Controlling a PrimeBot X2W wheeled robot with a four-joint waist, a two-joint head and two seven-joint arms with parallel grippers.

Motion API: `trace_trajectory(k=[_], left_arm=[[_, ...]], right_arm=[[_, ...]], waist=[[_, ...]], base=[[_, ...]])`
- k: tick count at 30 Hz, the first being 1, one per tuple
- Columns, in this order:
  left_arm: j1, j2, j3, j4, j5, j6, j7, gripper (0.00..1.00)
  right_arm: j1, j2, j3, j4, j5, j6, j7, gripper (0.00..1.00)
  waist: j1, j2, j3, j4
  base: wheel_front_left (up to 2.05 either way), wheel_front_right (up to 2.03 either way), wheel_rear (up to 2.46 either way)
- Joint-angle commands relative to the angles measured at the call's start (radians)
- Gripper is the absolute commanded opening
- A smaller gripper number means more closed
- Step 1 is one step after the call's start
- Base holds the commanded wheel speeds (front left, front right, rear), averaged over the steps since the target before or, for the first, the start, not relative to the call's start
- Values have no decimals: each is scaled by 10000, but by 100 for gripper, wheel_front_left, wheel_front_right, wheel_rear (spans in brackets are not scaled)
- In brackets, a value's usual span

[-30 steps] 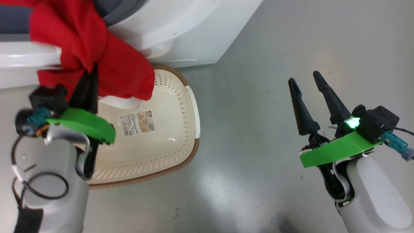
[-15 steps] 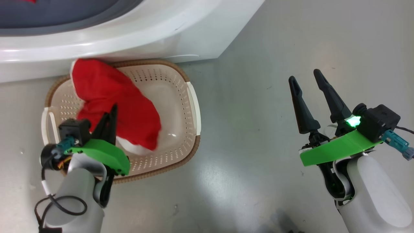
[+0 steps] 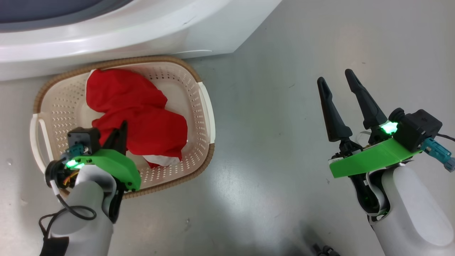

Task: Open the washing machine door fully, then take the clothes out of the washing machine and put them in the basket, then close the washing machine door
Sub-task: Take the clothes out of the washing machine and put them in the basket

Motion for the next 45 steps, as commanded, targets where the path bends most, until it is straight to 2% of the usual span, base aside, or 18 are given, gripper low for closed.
trace_trajectory(k=[1, 2, 3, 12, 19, 29, 45], left_arm=[[125, 341, 173, -22, -12, -57, -51, 70], [96, 354, 168, 20, -22, -57, -51, 94], [72, 364, 162, 51, -34, -57, -51, 100], [90, 392, 136, 0, -114, -57, -51, 100], [390, 353, 320, -594, -119, -57, -51, 100], [1151, 282, 1011, -1748, 170, -57, -51, 100], [3257, -100, 2323, -4218, 723, -57, -51, 100]], right_arm=[[63, 22, 168, -248, -38, 62, -61, 100], [60, 25, 167, -247, -40, 62, -61, 100], [61, 27, 165, -245, -42, 62, -61, 100], [81, 0, 170, -186, -70, 62, -61, 100], [254, -138, 234, -71, -73, 62, -61, 100], [715, -349, 147, 76, -56, 62, -61, 100], [2069, -846, -113, 331, -25, 62, -61, 100]], waist=[[0, 0, 19, -19], [0, 0, 24, -21], [0, 0, 25, -19], [0, 0, -107, 109], [0, 0, -604, 270], [0, 0, -1686, 449], [0, 0, -3943, 881]], base=[[0, 0, 0], [0, 0, 0], [0, 0, 0], [0, 0, 0], [0, 0, 0], [0, 0, 0], [0, 0, 0]])
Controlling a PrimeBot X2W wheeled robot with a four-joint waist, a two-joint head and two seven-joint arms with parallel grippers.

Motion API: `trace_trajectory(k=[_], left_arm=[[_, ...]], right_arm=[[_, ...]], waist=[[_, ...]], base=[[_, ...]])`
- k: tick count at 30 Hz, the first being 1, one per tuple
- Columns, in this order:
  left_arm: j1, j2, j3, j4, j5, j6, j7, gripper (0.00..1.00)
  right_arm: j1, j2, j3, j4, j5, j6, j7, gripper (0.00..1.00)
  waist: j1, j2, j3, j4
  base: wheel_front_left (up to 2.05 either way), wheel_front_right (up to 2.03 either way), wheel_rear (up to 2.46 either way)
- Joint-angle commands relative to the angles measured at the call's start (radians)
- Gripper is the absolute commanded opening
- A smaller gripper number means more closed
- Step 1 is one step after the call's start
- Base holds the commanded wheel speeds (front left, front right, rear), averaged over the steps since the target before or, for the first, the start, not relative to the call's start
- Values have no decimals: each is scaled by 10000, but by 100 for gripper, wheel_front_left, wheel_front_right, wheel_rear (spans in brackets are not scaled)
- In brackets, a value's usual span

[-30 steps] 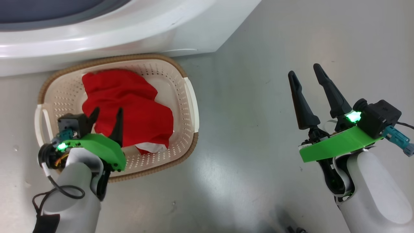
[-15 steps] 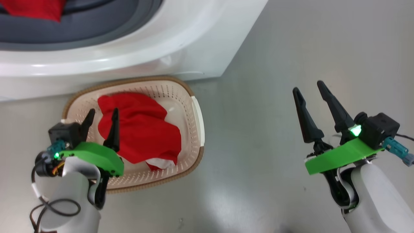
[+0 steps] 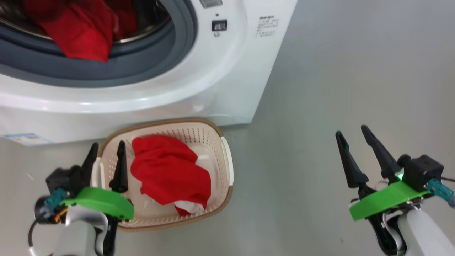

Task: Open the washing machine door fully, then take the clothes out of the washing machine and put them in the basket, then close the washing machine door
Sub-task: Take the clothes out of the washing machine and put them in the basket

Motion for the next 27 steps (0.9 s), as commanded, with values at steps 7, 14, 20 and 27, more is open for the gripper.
trace_trajectory(k=[7, 14, 20, 27], left_arm=[[1381, 167, 570, -1440, 245, -56, -51, 100], [2565, 145, 623, -2635, 451, -56, -51, 100], [3853, 160, 595, -3593, 405, -56, -51, 100], [4850, 118, 809, -4293, 385, -56, -51, 100]], right_arm=[[858, -175, 25, -133, -18, 62, -63, 100], [1512, -200, -127, -162, -28, 62, -63, 100], [2144, -226, -258, -257, -34, 62, -63, 100], [2564, -256, -351, -372, -42, 62, -63, 100]], waist=[[0, 0, -1479, 318], [0, 0, -2266, 384], [0, 0, -2900, 383], [0, 0, -3267, 355]], base=[[0, 0, 0], [0, 0, 0], [0, 0, 0], [0, 0, 0]])
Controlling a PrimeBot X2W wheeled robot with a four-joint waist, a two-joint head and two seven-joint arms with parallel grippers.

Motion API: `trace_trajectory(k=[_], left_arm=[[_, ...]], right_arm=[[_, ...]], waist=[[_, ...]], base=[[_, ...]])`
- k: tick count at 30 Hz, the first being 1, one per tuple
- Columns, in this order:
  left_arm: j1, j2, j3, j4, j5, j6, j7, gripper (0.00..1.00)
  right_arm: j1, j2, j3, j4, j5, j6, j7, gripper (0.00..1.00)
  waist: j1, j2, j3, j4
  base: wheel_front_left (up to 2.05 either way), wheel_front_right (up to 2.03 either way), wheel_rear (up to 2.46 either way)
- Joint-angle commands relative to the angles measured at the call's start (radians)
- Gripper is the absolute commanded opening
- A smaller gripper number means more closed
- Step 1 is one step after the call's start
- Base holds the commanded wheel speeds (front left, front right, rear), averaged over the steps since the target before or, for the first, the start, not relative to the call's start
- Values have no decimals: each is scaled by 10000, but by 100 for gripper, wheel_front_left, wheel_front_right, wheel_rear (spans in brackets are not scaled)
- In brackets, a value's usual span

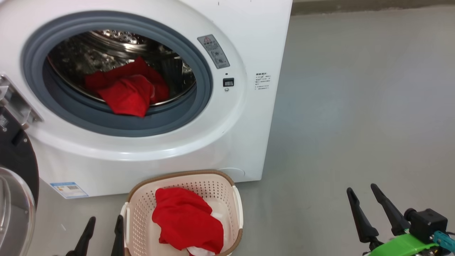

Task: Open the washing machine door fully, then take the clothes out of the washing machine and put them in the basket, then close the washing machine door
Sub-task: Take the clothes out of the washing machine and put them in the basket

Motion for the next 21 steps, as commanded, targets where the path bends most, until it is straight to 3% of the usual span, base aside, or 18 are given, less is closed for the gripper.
trace_trajectory(k=[1, 21], left_arm=[[-71, 154, 395, -350, -47, -56, -51, 100], [808, -11, 553, -1239, 29, -56, -51, 100]], right_arm=[[3, -219, 103, -269, -43, 62, -63, 100], [594, -226, -154, -470, -67, 62, -63, 100]], waist=[[0, 0, -140, 3], [0, 0, -321, 86]], base=[[0, 0, 0], [0, 0, 0]])
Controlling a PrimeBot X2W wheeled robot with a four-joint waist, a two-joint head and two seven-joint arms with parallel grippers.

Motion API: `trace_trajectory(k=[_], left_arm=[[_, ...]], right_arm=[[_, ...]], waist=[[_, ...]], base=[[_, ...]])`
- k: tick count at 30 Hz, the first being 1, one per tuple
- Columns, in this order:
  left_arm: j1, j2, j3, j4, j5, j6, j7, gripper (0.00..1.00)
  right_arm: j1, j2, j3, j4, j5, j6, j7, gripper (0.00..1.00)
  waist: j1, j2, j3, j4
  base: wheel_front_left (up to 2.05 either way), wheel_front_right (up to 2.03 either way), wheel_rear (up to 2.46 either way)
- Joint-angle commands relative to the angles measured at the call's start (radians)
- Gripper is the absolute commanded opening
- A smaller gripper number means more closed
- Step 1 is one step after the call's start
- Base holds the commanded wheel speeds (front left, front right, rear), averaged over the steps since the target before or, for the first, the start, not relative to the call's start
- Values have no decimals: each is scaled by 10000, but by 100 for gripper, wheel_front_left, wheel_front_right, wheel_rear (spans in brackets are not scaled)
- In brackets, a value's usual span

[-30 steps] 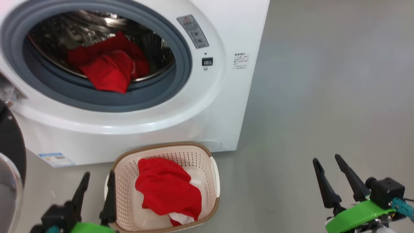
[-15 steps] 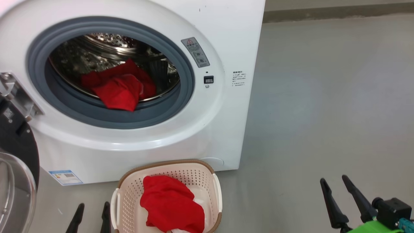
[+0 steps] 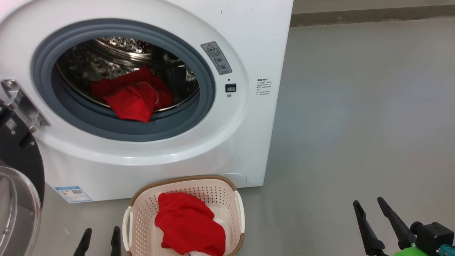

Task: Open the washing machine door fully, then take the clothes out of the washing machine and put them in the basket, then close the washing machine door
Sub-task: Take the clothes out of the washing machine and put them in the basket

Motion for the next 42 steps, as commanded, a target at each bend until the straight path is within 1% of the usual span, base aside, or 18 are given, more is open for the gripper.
trace_trajectory(k=[1, 8, 14, 18, 21, 22, 25, 32, 40, 42], left_arm=[[-204, 45, 344, -245, 30, -56, -51, 100], [-352, 30, 315, -141, 115, -56, -51, 100], [-1399, 22, 147, 499, 417, 6, -51, 100], [-2771, 20, -17, 1311, 735, 285, -51, 100], [-4043, 90, -200, 2133, 957, 361, -51, 100], [-4043, 90, -200, 2133, 957, 361, -51, 100], [-5394, 256, -298, 3033, 1071, 425, -24, 100], [-8385, 801, -370, 4816, 1204, 567, 415, 100], [-10903, 1130, -601, 6973, 1336, 694, 991, 100], [-11405, 1157, -642, 7457, 1377, 836, 1108, 100]], right_arm=[[-156, -210, 123, -250, -62, 62, -63, 100], [-254, -190, 142, -254, -51, 62, -63, 100], [-561, -103, 223, -260, -26, 62, -63, 100], [-938, -63, 354, -296, -7, 62, -63, 100], [-1324, -66, 433, -342, -2, 62, -63, 100], [-1324, -66, 433, -342, -2, 62, -63, 100], [-1755, -55, 542, -383, -1, 62, -63, 100], [-2765, 86, 877, -389, -3, 62, -63, 100], [-3463, 263, 1000, -385, 49, 62, -63, 100], [-3580, 311, 1016, -387, 56, 62, -63, 100]], waist=[[0, 0, 25, 7], [0, 0, 181, 36], [0, 0, 715, 55], [0, 0, 1338, 34], [0, 0, 1898, -45], [0, 0, 1898, -45], [0, 0, 2467, -186], [0, 0, 3730, -558], [0, 0, 4635, -870], [0, 0, 4781, -931]], base=[[0, 0, 0], [0, 0, 0], [0, 0, 0], [0, 0, 0], [0, 0, 0], [0, 0, 0], [0, 0, 0], [0, 0, 0], [0, 0, 0], [0, 0, 0]])
